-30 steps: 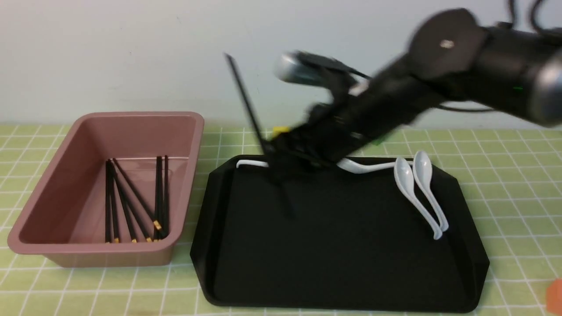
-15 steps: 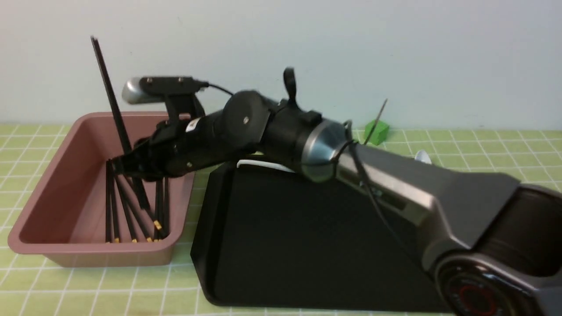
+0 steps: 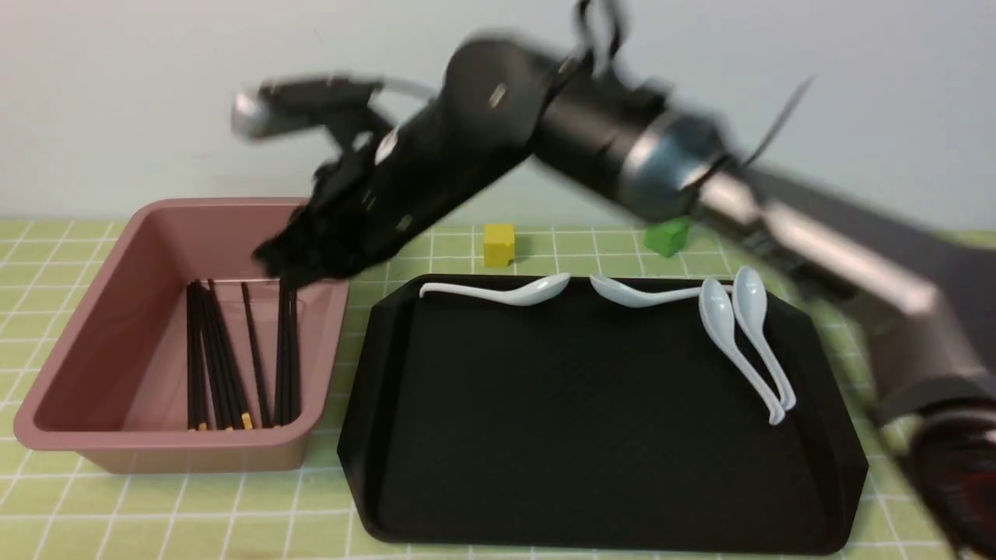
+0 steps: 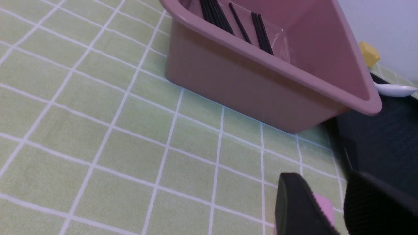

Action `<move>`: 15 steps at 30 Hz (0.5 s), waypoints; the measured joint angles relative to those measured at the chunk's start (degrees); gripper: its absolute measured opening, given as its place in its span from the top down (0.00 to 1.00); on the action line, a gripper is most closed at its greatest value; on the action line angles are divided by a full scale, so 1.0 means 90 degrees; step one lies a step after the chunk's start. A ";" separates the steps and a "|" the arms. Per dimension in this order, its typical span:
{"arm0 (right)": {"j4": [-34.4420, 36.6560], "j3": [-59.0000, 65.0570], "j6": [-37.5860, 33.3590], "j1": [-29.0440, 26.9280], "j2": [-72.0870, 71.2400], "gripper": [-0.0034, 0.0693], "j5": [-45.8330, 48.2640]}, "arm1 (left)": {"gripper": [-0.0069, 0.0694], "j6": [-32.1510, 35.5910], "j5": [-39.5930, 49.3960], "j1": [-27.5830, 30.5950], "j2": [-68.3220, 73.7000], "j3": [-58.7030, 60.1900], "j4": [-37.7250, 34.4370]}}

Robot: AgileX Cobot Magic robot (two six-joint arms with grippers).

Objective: On green tablecloth take chopsticks from black tray and put them in box.

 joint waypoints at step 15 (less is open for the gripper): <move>-0.2454 0.1327 0.1185 -0.0696 -0.4747 0.96 0.1596 | 0.60 0.0000 0.0000 0.0000 0.0000 0.0000 0.0000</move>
